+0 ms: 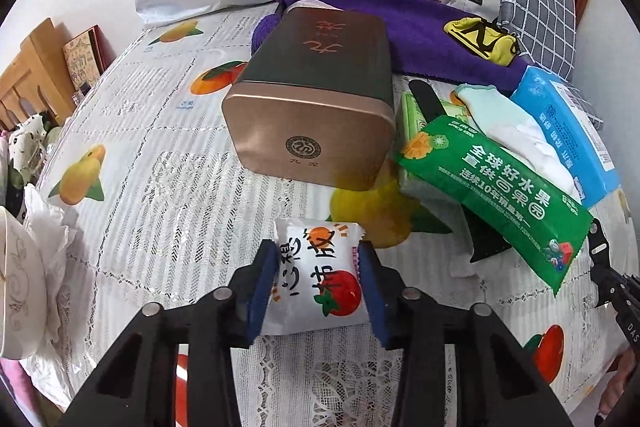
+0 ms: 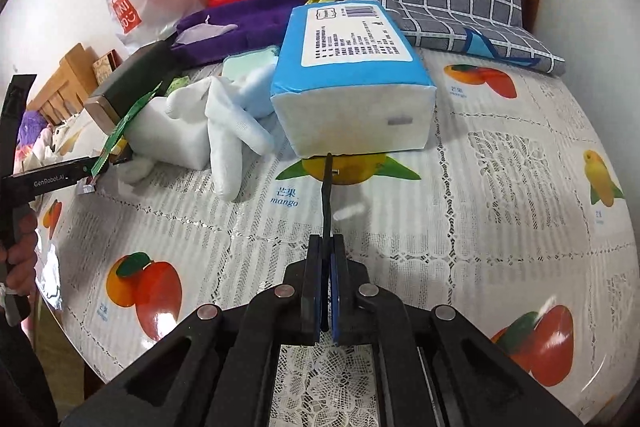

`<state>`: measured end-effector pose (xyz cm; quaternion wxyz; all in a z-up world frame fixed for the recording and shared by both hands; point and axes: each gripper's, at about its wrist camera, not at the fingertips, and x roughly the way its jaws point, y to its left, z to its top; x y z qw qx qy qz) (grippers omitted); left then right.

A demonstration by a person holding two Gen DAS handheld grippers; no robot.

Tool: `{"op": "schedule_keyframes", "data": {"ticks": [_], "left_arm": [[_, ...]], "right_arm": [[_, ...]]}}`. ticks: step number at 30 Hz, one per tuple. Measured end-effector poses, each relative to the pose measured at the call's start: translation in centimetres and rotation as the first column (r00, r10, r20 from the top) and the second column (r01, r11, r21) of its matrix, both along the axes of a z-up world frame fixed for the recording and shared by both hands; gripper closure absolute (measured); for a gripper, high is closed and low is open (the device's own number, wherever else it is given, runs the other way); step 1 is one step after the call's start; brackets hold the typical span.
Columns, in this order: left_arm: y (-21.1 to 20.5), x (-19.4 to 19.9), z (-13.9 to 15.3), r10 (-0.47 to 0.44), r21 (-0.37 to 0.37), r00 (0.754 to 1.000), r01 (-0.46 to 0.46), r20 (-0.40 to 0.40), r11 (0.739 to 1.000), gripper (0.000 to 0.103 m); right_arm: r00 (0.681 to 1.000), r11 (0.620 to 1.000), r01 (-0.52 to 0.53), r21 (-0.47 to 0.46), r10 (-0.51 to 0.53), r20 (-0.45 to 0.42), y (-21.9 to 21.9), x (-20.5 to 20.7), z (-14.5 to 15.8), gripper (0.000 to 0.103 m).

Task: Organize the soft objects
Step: 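Grasp the white snack packet with the left gripper and lift, then carry the white snack packet with the left gripper toward the purple towel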

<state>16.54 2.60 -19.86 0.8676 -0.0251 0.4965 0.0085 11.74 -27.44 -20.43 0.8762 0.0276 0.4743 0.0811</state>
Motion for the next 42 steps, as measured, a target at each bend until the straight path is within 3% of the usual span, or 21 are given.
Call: {"op": "schedule_keyframes", "data": {"ticks": [9,19,42], "left_arm": [[0.7,-0.3,0.4,-0.016,-0.077,1.0,0.015,-0.021,0.997,0.078],[1.5,-1.3,2.6,-0.02,-0.122,1.0,0.021,0.007,0.992,0.079],[1.2,-2.1,9.0,-0.051,-0.137,0.994,0.065,0.101,0.988,0.079]], "right_arm": [[1.0,1.0,0.01,0.016,-0.01,-0.006,-0.3,0.2,0.0,0.099],[1.0,1.0,0.013,0.007,-0.012,-0.004,0.1,0.1,0.7,0.1],[0.993,0.997,-0.021,0.068,0.013,0.117,1.0,-1.4,7.8,0.1]]}}
